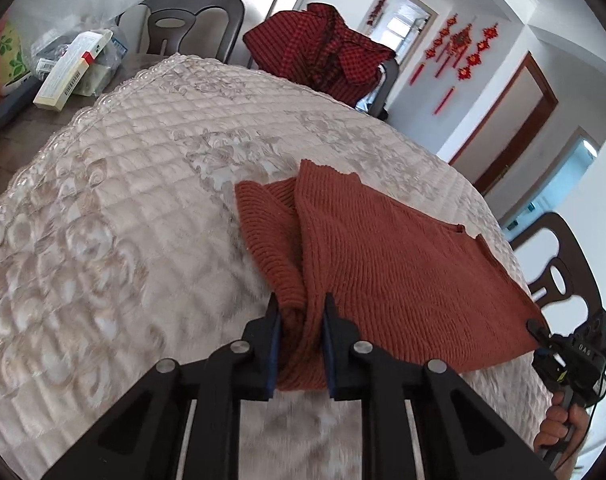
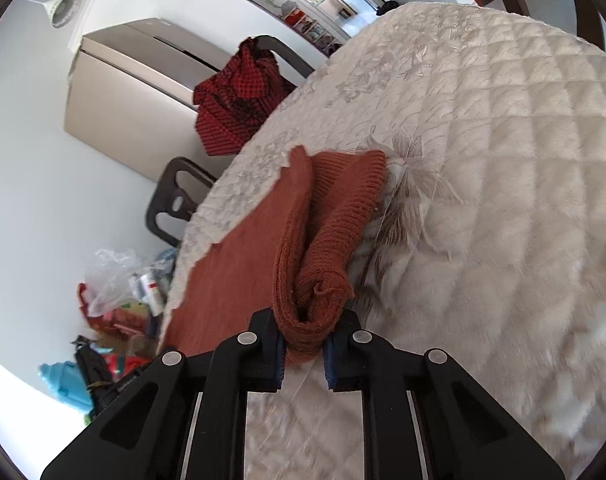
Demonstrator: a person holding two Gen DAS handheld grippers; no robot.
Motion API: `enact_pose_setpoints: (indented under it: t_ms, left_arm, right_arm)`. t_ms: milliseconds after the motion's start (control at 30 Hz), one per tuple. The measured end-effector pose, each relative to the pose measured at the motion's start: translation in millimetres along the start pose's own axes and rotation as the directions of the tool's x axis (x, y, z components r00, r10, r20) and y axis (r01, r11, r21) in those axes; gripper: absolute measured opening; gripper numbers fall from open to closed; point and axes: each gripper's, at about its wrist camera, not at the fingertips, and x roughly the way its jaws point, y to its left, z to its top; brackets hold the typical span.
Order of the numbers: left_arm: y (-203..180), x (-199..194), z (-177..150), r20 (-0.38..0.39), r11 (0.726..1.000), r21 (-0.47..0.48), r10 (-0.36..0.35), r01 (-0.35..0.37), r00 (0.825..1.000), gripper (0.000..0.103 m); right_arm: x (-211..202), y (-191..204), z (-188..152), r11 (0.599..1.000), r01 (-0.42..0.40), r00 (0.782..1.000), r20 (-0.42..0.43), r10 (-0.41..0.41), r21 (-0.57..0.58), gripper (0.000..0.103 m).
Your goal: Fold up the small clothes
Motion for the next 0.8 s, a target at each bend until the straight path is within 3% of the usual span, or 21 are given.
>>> enact_pose_setpoints:
  t_ms: [133,233,367,500,667,800]
  left_arm:
    - [0.8,-27.6,-29.1,-0.051,0.999,0.004,-0.037,0.037,0.998,0.019]
    - [1.7,-49.5,-53.9,-0.060,0.999,0.021,-0.046,0.048,0.997,0.019]
    - [5.5,-42.5,-72.3,-0.099,0.998,0.043,-0.036,0.040,0.994,0.023]
    - [10.3,-52.2,-62.4,-0.097,0.998,0.018,-0.062,0.064,0.993,0.026]
    - [4.6,-71.7,-44.9,0.015,0.996,0.087,0.030,-0.031,0.999,0.026]
    - [-15.1,-51.4,-18.6,0.017,0.985,0.169,0.016,-0.019,1.000,0.040]
  right_arm:
    - [-33.3,-1.3,-22.2,1.000,-0.011,1.000,-0.021,0.012,0.012,0.014]
    - [-62.0,-3.6,-46.6,1.000,0.024,0.999,-0.044,-0.024,-0.011,0.014]
    - [-65.5,-17.7,-66.1,0.998,0.057,0.992,-0.110,-0.060,-0.029,0.017]
    - [-71.0,-11.6,-65.9,0.991,0.118,0.987,-0.101,-0.125,-0.066,0.022]
    - [-96.6,13.4,-55.8,0.971,0.139,0.990,0.029,-0.136,-0.196,0.028]
    - [-89.4,26.5,-36.0,0.955,0.174,0.984,0.073,-0.160,-0.242,0.028]
